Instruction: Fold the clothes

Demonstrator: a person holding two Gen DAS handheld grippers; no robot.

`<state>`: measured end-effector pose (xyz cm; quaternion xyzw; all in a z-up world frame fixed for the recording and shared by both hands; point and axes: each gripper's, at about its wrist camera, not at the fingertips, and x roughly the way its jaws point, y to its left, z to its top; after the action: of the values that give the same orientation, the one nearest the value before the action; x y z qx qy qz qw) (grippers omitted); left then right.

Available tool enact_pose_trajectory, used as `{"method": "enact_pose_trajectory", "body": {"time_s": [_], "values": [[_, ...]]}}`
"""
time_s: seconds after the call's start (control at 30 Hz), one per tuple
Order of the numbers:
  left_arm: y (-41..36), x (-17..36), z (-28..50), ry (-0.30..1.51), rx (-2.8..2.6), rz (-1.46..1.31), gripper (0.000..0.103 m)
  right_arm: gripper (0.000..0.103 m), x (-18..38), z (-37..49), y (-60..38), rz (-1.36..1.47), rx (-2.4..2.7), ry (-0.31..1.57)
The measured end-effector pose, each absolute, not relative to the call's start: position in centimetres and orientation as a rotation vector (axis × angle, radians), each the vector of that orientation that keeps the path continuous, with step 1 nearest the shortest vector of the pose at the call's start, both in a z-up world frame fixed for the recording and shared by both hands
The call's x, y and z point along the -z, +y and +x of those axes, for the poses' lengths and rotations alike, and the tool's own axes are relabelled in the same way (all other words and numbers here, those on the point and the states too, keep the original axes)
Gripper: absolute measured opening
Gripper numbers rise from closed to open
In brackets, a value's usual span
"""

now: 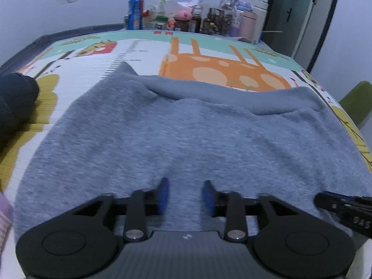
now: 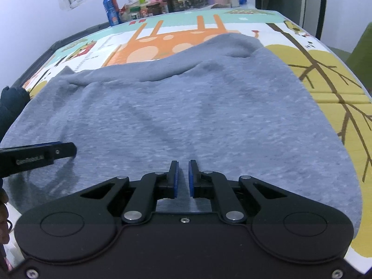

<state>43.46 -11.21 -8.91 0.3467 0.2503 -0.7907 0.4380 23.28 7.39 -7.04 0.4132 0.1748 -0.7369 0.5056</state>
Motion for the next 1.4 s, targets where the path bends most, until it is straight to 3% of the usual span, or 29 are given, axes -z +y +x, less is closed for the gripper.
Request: {"method": "enact_pose_trajectory", "body": {"time_s": [0.07, 0.17, 0.3, 0.57, 0.63, 0.7, 0.8, 1.13, 1.23, 1.4], "values": [[-11.2, 8.8, 43.9, 0.581, 1.943, 0.847, 0.072, 0.008, 7.0, 22.8, 7.8, 1.008, 1.788, 0.408], [-11.1, 8.6, 44.5, 0.548, 1.949, 0.842, 0.072, 0.013, 6.9, 22.4, 8.3, 1.000, 1.811, 0.420], [-11.0, 8.4, 44.7, 0.529, 1.950, 0.839, 0.072, 0.039, 6.7, 22.3, 9.0, 0.978, 1.836, 0.437], [-10.0, 7.9, 45.3, 0.465, 1.942, 0.825, 0.073, 0.046, 6.2, 22.6, 10.2, 0.938, 1.855, 0.452], [-9.7, 7.8, 45.6, 0.425, 1.919, 0.821, 0.076, 0.053, 6.0, 22.8, 10.5, 0.919, 1.862, 0.455], [-9.4, 7.7, 45.9, 0.383, 1.888, 0.815, 0.090, 0.059, 5.8, 23.1, 10.9, 0.896, 1.872, 0.460], [-9.5, 7.8, 46.8, 0.358, 1.839, 0.802, 0.094, 0.075, 5.6, 23.3, 11.5, 0.863, 1.922, 0.487], [-11.4, 8.4, 50.6, 0.483, 1.722, 0.780, 0.099, 0.076, 5.6, 21.0, 14.2, 0.873, 2.003, 0.469], [-11.8, 8.5, 51.9, 0.567, 1.727, 0.743, 0.100, 0.082, 5.8, 19.7, 15.2, 0.922, 2.034, 0.442], [-11.4, 7.4, 52.2, 0.503, 1.718, 0.706, 0.098, 0.082, 5.4, 18.5, 16.9, 0.927, 2.105, 0.404]]}}
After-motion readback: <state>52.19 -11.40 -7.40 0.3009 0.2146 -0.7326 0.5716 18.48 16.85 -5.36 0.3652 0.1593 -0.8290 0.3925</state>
